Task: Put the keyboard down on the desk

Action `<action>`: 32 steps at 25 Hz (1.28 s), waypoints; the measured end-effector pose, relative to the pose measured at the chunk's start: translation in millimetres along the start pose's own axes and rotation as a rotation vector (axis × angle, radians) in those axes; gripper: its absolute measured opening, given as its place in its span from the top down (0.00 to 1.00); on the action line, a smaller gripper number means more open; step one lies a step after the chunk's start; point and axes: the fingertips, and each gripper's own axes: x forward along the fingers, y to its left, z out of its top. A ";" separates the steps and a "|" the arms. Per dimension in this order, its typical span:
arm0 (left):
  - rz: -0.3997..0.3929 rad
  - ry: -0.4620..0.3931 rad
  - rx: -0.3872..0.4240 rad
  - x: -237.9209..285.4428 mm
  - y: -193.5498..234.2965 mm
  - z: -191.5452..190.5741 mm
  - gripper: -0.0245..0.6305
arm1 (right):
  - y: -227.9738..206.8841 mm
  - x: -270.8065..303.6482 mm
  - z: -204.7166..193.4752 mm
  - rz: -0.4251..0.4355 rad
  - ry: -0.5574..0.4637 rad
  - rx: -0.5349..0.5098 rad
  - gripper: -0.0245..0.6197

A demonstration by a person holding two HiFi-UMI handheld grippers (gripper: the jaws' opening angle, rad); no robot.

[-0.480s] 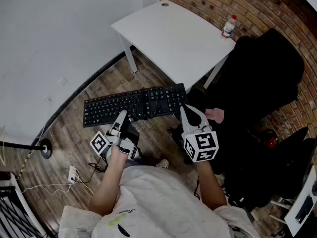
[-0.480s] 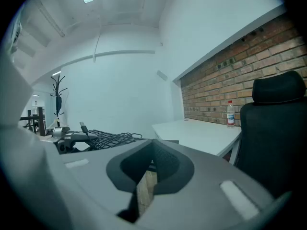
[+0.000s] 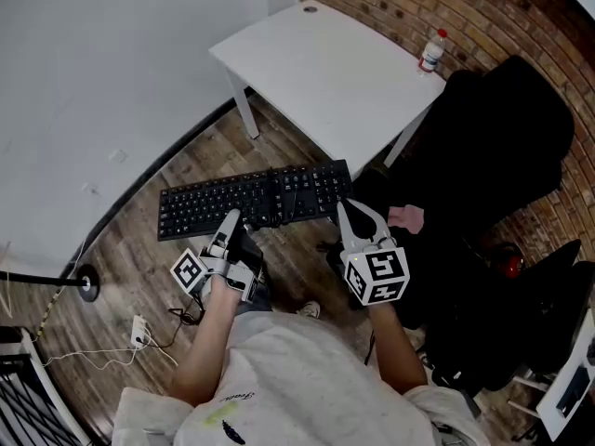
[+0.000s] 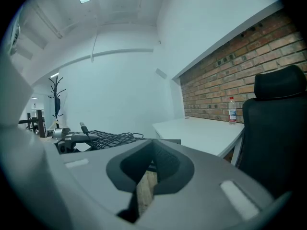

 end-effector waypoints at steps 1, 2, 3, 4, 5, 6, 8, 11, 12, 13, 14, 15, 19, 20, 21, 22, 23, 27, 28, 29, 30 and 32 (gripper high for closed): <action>-0.001 0.000 -0.005 2.2 0.8 5.3 0.85 | 1.0 4.9 0.4 -0.004 0.005 -0.002 0.95; -0.002 -0.001 -0.012 4.9 1.6 11.0 0.85 | 1.9 10.5 0.8 -0.008 0.010 -0.004 0.95; -0.002 -0.001 -0.020 7.9 2.9 17.2 0.85 | 2.9 16.6 1.0 -0.012 0.017 -0.005 0.95; -0.002 -0.001 -0.028 11.0 4.4 23.5 0.85 | 4.0 23.1 1.1 -0.016 0.023 -0.002 0.95; -0.001 0.001 -0.035 14.5 5.9 30.4 0.85 | 5.4 30.1 1.5 -0.020 0.029 0.003 0.95; -0.001 0.005 -0.039 18.3 7.0 38.0 0.85 | 7.5 38.0 2.5 -0.024 0.033 0.008 0.95; -0.001 0.012 -0.038 27.5 7.6 56.7 0.85 | 13.3 57.3 6.3 -0.031 0.039 0.005 0.95; -0.002 0.032 -0.026 44.4 7.1 87.9 0.85 | 22.1 89.9 13.7 -0.048 0.049 -0.008 0.95; -0.004 0.042 -0.023 51.0 6.7 98.2 0.85 | 24.8 101.1 16.5 -0.056 0.053 -0.011 0.95; -0.005 0.053 -0.022 57.9 5.9 108.7 0.85 | 27.9 112.4 19.4 -0.063 0.056 -0.014 0.95; -0.007 0.064 -0.021 65.0 4.8 119.3 0.85 | 31.7 123.9 22.5 -0.068 0.059 -0.018 0.95; -0.009 0.073 -0.021 72.1 3.4 130.0 0.85 | 36.0 135.2 25.4 -0.072 0.062 -0.022 0.95; -0.014 0.102 -0.021 97.7 -1.5 174.0 0.85 | 50.9 177.6 36.5 -0.093 0.077 -0.033 0.95; -0.017 0.108 -0.022 104.0 -3.0 184.2 0.85 | 53.4 187.4 39.8 -0.100 0.078 -0.035 0.95; -0.020 0.113 -0.022 109.9 -4.6 193.7 0.85 | 55.9 196.8 43.0 -0.106 0.078 -0.037 0.95; -0.023 0.119 -0.023 115.2 -6.0 202.6 0.85 | 58.3 206.0 45.9 -0.112 0.078 -0.039 0.95; -0.024 0.123 -0.025 119.6 -6.7 211.2 0.85 | 60.8 215.0 48.5 -0.117 0.078 -0.041 0.95; -0.026 0.144 -0.030 132.8 -5.7 244.1 0.85 | 71.1 250.2 59.6 -0.137 0.070 -0.049 0.95; -0.028 0.148 -0.030 136.5 -5.9 251.3 0.85 | 73.2 258.2 62.7 -0.141 0.067 -0.052 0.95; -0.030 0.153 -0.031 140.7 -6.2 258.0 0.85 | 74.8 265.5 65.8 -0.144 0.064 -0.056 0.95; -0.032 0.156 -0.033 145.2 -6.6 263.9 0.85 | 75.7 272.1 68.7 -0.147 0.062 -0.058 0.95; -0.034 0.164 -0.038 154.2 -6.9 273.8 0.85 | 76.8 283.4 73.2 -0.155 0.060 -0.061 0.95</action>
